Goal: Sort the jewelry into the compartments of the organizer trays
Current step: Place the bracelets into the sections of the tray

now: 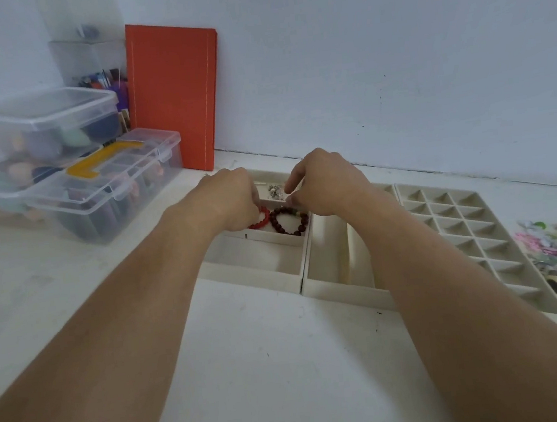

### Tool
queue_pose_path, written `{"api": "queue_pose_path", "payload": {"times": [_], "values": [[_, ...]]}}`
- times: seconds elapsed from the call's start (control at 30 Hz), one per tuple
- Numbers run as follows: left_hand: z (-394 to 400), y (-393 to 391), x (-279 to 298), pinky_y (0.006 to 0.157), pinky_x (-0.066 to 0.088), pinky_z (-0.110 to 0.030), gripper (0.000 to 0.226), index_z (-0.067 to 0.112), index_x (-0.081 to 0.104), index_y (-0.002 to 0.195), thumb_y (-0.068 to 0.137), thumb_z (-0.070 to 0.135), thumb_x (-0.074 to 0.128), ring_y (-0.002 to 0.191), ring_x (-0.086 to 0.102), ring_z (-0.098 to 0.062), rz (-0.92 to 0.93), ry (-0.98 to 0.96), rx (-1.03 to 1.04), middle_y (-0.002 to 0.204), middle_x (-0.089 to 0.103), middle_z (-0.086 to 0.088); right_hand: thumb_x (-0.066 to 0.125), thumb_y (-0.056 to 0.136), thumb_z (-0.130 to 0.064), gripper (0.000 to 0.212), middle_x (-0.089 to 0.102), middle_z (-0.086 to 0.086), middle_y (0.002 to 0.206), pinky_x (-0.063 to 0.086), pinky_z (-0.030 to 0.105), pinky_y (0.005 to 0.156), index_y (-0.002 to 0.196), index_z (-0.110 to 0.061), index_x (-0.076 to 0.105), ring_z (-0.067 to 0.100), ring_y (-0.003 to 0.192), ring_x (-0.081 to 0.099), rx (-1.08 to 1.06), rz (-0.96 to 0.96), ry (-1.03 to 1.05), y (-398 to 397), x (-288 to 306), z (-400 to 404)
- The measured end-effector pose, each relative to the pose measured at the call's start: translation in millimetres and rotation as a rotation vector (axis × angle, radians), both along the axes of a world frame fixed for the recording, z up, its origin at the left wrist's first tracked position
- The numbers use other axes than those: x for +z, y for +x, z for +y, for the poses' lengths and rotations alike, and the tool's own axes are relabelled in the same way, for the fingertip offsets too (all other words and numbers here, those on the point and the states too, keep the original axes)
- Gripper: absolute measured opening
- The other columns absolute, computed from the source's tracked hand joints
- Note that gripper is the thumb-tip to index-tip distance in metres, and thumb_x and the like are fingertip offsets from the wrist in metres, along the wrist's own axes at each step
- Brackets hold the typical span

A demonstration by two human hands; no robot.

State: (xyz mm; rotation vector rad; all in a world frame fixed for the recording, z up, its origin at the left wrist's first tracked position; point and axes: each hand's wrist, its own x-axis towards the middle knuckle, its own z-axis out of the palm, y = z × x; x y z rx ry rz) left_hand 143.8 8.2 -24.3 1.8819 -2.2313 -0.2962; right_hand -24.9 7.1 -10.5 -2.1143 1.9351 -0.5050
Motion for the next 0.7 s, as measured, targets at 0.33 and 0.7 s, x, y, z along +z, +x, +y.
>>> {"api": "queue_pose_path", "payload": {"times": [0.33,0.7], "values": [[2.1,-12.9,-6.5,0.074,0.039,-0.032,0.030,0.022,0.076,0.088,0.077,0.051,0.076,0.087,0.061,-0.025,-0.022,-0.112,0.055,0.080,0.066,-0.002,0.085,0.076,-0.023,0.013,0.069,-0.005,0.087,0.053,0.028,0.069,0.079,-0.033,0.076,0.018,0.079,0.068,0.093,0.115,0.055,6.4,-7.8,1.1],[5.7,-15.4,-3.2,0.094,0.048,-0.036,0.029,0.024,0.072,0.107,0.082,0.039,0.071,0.101,0.062,-0.026,-0.010,-0.034,0.090,0.105,0.070,-0.003,0.078,0.077,-0.011,0.022,0.074,-0.004,0.087,0.059,0.036,0.083,0.072,-0.032,0.076,0.018,0.087,0.068,0.148,0.123,0.094,1.4,-2.3,2.5]]}}
